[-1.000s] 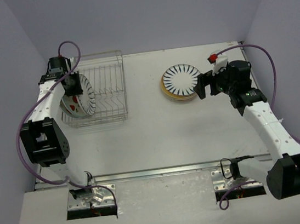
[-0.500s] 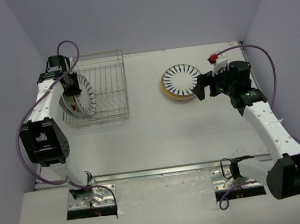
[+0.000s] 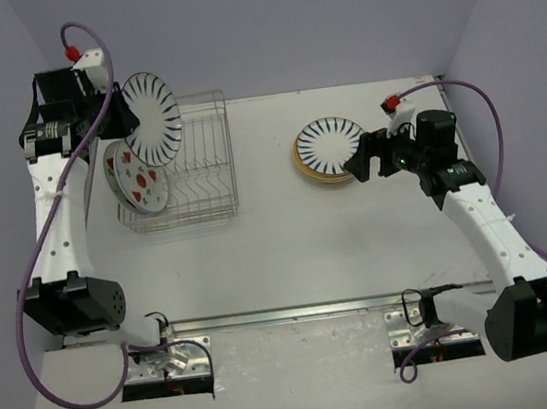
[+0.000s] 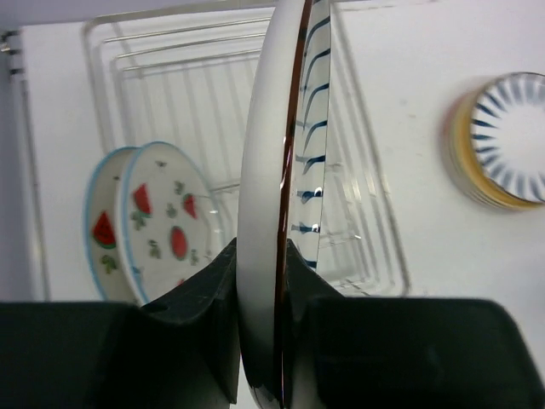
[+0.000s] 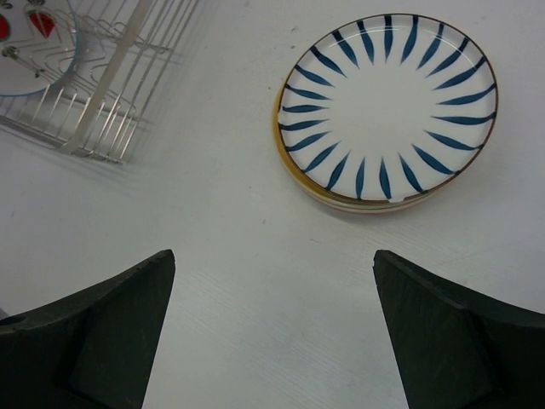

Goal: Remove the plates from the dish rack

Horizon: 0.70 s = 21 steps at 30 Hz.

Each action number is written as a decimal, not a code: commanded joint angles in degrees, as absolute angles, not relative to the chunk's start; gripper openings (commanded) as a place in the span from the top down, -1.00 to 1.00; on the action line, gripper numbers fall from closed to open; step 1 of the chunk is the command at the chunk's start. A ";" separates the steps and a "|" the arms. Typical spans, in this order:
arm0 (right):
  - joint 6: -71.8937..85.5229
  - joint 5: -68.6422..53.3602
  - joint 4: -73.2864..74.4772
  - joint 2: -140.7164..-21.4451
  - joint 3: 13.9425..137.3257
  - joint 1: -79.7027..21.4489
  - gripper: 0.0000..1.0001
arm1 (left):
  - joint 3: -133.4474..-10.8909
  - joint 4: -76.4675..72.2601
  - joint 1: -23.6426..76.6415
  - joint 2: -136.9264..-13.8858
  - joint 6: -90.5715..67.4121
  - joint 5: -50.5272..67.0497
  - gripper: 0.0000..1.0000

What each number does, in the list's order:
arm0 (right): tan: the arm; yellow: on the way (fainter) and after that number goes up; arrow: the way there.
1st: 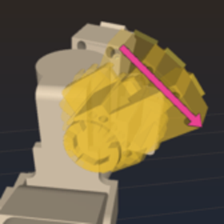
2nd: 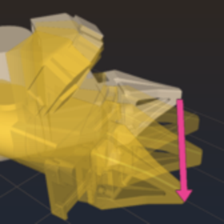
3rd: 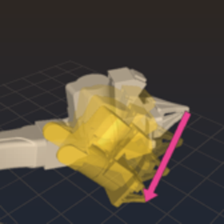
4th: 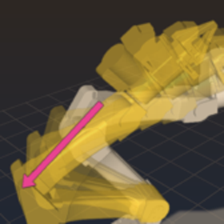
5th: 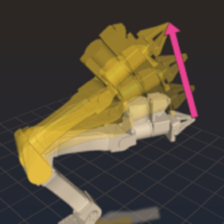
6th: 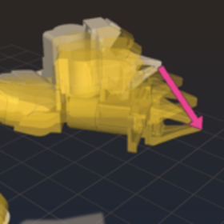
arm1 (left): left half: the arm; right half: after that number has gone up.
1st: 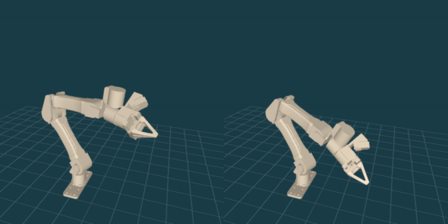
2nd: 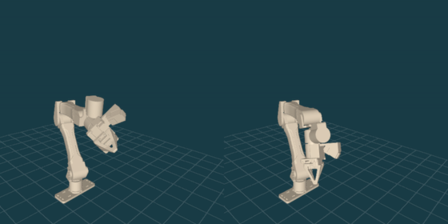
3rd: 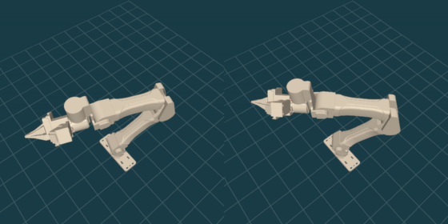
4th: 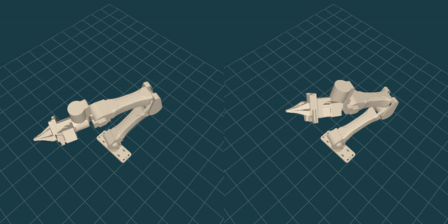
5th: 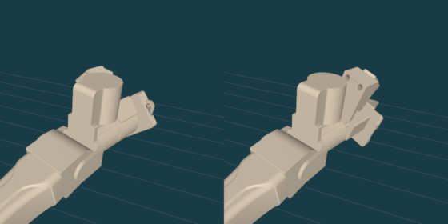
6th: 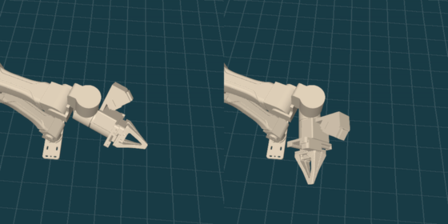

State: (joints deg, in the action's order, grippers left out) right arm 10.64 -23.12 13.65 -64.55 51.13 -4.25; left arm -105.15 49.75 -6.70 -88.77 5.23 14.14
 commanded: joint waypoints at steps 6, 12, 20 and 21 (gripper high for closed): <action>30.64 -48.54 0.28 -71.40 55.36 -5.13 -0.87 | -88.61 36.54 -3.55 -74.26 -4.01 55.46 1.00; 32.74 -48.67 -3.21 -76.05 58.69 -12.57 -0.78 | -81.89 36.16 3.07 -73.56 -4.34 60.68 1.00; 27.86 -47.02 -0.20 -81.15 63.54 -20.73 -0.74 | -78.09 35.60 8.00 -73.96 -3.69 61.52 1.00; 27.54 -46.85 -0.18 -81.70 64.04 -21.25 -0.71 | -77.91 35.60 8.07 -74.21 -3.69 62.02 1.00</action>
State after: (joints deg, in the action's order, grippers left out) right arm 29.77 -46.67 1.50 -80.71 60.45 -19.96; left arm -76.92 42.65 8.02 -75.77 -2.91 55.25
